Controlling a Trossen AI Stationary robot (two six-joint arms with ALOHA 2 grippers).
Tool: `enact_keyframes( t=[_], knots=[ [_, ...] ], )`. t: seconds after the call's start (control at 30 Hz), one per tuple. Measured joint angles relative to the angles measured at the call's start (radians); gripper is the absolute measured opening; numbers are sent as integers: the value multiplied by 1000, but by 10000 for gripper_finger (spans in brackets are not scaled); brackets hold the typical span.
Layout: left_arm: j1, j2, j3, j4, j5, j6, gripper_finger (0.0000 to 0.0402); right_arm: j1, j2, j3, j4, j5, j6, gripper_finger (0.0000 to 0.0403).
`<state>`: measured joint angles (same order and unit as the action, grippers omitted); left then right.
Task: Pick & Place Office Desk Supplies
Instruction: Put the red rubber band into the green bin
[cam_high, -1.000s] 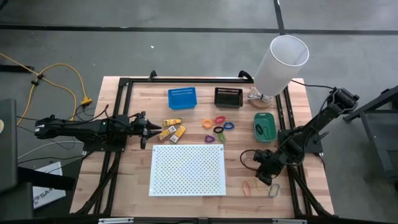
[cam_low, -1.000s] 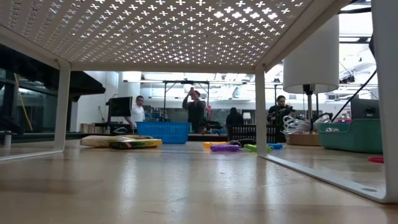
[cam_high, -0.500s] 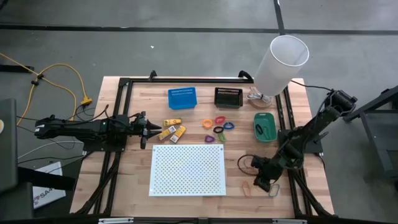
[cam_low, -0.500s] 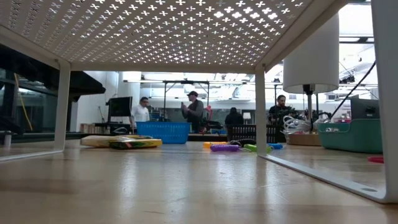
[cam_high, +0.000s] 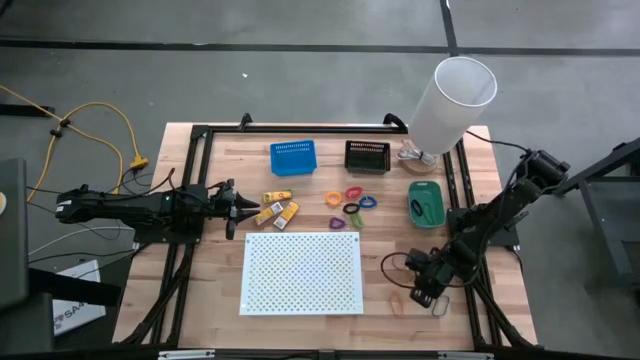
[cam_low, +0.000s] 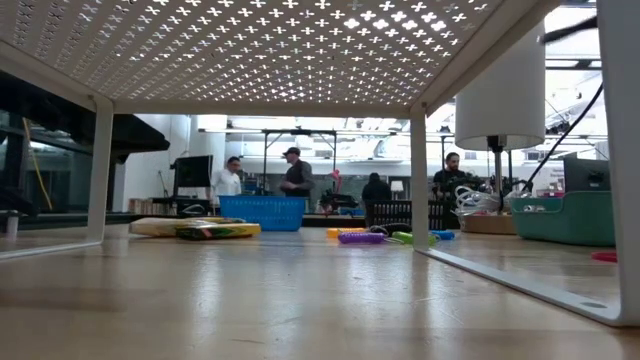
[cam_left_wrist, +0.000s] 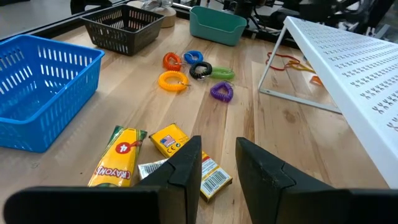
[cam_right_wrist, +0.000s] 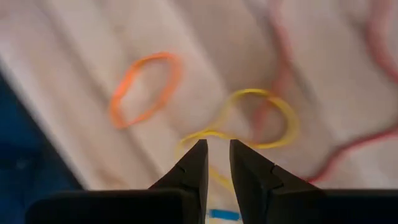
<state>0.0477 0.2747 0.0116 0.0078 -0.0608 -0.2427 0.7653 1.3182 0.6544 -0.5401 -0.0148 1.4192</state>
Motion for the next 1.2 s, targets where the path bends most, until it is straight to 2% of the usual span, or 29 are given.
enact_keyframes(
  t=[0.1, 0.33, 0.63, 1.0, 1.2],
  knots=[
    [0, 0, 0, 0, 0, 0, 95, -2, 0, 0, -38, 10, 52, 54],
    [0, 0, 0, 0, 0, 0, 95, -9, 13, 0, 2, 19, 53, 54],
    [0, 0, 0, 0, 0, 0, 95, -22, 92, 0, 6, -32, 43, 54],
    [0, 0, 0, 0, 0, 0, 95, -22, 95, 0, 5, 36, 28, 54],
    [0, 0, 0, 0, 0, 0, 95, -22, 118, 0, 2, 35, 27, 54]
  ],
)
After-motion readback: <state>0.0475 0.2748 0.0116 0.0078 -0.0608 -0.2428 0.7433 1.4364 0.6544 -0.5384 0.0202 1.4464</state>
